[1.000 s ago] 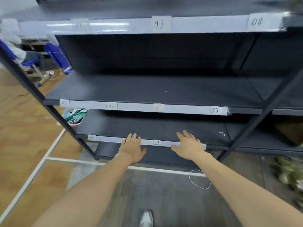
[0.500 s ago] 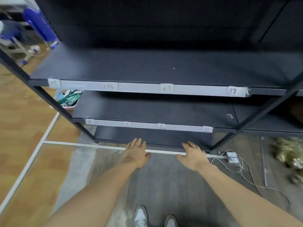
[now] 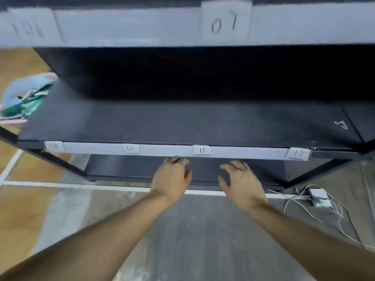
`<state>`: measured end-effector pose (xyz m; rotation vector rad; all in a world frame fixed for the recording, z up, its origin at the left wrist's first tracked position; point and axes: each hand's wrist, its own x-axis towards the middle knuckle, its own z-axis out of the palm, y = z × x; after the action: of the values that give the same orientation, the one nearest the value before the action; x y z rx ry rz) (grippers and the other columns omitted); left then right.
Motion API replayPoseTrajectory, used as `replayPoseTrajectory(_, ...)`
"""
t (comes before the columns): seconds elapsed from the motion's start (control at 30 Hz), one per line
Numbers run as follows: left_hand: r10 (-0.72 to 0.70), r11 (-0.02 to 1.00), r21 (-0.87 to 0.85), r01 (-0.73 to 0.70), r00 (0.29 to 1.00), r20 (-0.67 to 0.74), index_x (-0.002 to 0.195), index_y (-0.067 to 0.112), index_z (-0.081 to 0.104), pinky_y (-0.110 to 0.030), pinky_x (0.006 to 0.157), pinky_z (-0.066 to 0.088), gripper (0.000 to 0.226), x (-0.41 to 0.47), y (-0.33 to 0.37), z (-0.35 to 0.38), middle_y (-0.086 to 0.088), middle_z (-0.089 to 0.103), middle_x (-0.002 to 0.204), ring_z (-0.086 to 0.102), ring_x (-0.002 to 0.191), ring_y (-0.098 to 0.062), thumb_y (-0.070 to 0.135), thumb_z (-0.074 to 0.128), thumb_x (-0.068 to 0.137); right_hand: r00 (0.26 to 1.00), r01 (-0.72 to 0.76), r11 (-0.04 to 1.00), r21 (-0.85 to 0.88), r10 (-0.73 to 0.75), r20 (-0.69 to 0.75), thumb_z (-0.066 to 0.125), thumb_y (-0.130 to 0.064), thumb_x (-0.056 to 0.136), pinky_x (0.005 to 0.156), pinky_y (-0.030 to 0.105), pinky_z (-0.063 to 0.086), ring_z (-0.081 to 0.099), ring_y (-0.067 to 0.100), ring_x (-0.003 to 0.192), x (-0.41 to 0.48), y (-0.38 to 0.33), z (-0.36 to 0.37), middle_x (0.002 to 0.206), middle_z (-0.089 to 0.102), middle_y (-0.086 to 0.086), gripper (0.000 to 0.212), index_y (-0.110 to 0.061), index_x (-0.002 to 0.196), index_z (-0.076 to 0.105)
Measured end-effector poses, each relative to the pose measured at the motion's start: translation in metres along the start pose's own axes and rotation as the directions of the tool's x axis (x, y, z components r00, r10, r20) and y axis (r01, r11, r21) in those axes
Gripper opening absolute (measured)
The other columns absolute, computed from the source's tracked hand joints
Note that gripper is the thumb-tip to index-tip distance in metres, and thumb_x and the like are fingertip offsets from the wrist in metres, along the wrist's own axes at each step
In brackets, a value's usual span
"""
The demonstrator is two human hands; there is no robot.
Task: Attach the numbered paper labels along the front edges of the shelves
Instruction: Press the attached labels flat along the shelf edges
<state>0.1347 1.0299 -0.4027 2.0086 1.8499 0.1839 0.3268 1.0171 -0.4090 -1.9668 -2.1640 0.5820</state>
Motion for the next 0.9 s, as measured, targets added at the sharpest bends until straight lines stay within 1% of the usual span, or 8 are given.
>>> replayPoseTrajectory(0.07, -0.031, 0.996, -0.081, 0.024, 0.996, -0.081, 0.115, 0.013, 0.063, -0.037, 0.09, 0.046, 0.028, 0.028, -0.004, 0.018, -0.012, 0.062, 0.116, 0.054, 0.113, -0.031, 0.022, 0.052, 0.091, 0.997, 0.04, 0.999, -0.005, -0.041, -0.069, 0.055, -0.022, 0.091, 0.091, 0.04, 0.048, 0.051, 0.029, 0.113, 0.032, 0.006, 0.017, 0.119, 0.057, 0.008, 0.031, -0.011, 0.12, 0.062)
replayPoseTrajectory(0.13, -0.024, 0.995, -0.101, 0.01, 0.99, -0.141, 0.109, 0.009, 0.064, -0.04, 0.088, 0.047, 0.024, 0.05, -0.01, 0.032, -0.017, 0.06, 0.111, 0.055, 0.107, -0.036, 0.018, 0.053, 0.09, 0.99, 0.069, 0.998, 0.008, -0.068, -0.122, 0.055, -0.019, 0.091, 0.089, 0.041, 0.048, 0.049, 0.029, 0.113, 0.061, 0.008, 0.027, 0.12, 0.055, 0.009, 0.031, -0.011, 0.12, 0.061)
replayPoseTrajectory(0.3, 0.038, 0.999, -0.028, -0.043, 0.985, -0.17, 0.125, 0.012, 0.056, -0.043, 0.092, 0.045, 0.033, 0.082, -0.027, 0.051, -0.015, 0.052, 0.122, 0.047, 0.114, -0.034, 0.019, 0.051, 0.093, 0.969, 0.139, 0.989, -0.051, -0.147, -0.199, 0.054, -0.014, 0.091, 0.087, 0.037, 0.046, 0.047, 0.028, 0.111, 0.107, 0.012, 0.048, 0.12, 0.053, 0.009, 0.03, -0.011, 0.119, 0.062)
replayPoseTrajectory(0.43, 0.089, 0.994, -0.035, -0.103, 0.955, -0.282, 0.114, 0.015, 0.06, -0.042, 0.085, 0.045, 0.023, 0.093, -0.03, 0.057, -0.012, 0.056, 0.109, 0.049, 0.104, -0.033, 0.021, 0.053, 0.092, 0.917, 0.22, 0.97, -0.098, -0.24, -0.318, 0.056, -0.015, 0.086, 0.073, 0.034, 0.042, 0.052, 0.027, 0.096, 0.112, 0.014, 0.06, 0.101, 0.06, 0.005, 0.016, -0.015, 0.097, 0.068)
replayPoseTrajectory(0.5, 0.096, 0.99, -0.063, -0.123, 0.941, -0.325, 0.104, 0.015, 0.063, -0.043, 0.08, 0.046, 0.017, 0.096, -0.03, 0.06, -0.01, 0.059, 0.097, 0.051, 0.096, -0.033, 0.02, 0.052, 0.091, 0.91, 0.22, 0.973, -0.062, -0.228, -0.347, 0.058, -0.018, 0.085, 0.07, 0.033, 0.043, 0.052, 0.027, 0.091, 0.112, 0.015, 0.062, 0.093, 0.062, 0.004, 0.012, -0.015, 0.089, 0.068)
replayPoseTrajectory(0.6, 0.09, 0.985, -0.11, -0.135, 0.934, -0.345, 0.095, 0.017, 0.064, -0.043, 0.078, 0.046, 0.013, 0.1, -0.032, 0.064, -0.006, 0.06, 0.087, 0.052, 0.088, -0.032, 0.019, 0.053, 0.089, 0.919, 0.206, 0.978, 0.016, -0.188, -0.346, 0.058, -0.02, 0.086, 0.068, 0.032, 0.044, 0.054, 0.025, 0.089, 0.116, 0.015, 0.058, 0.089, 0.064, 0.001, 0.012, -0.016, 0.086, 0.07)
replayPoseTrajectory(0.73, 0.04, 0.973, -0.204, -0.106, 0.952, -0.304, 0.087, 0.025, 0.062, -0.039, 0.076, 0.046, 0.007, 0.106, -0.032, 0.062, 0.004, 0.061, 0.083, 0.055, 0.088, -0.026, 0.025, 0.055, 0.09, 0.945, 0.198, 0.979, 0.038, -0.181, -0.274, 0.058, -0.019, 0.088, 0.071, 0.032, 0.043, 0.056, 0.023, 0.092, 0.122, 0.019, 0.053, 0.093, 0.064, -0.002, 0.011, -0.017, 0.088, 0.069)
replayPoseTrajectory(0.9, -0.013, 0.957, -0.283, -0.068, 0.962, -0.274, 0.081, 0.033, 0.057, -0.042, 0.078, 0.049, 0.008, 0.109, -0.028, 0.063, 0.012, 0.064, 0.078, 0.059, 0.086, -0.024, 0.034, 0.053, 0.088, 0.953, 0.183, 0.982, 0.037, -0.168, -0.253, 0.055, -0.016, 0.09, 0.069, 0.026, 0.032, 0.056, 0.019, 0.091, 0.125, 0.024, 0.052, 0.096, 0.064, -0.004, 0.012, -0.018, 0.092, 0.066)
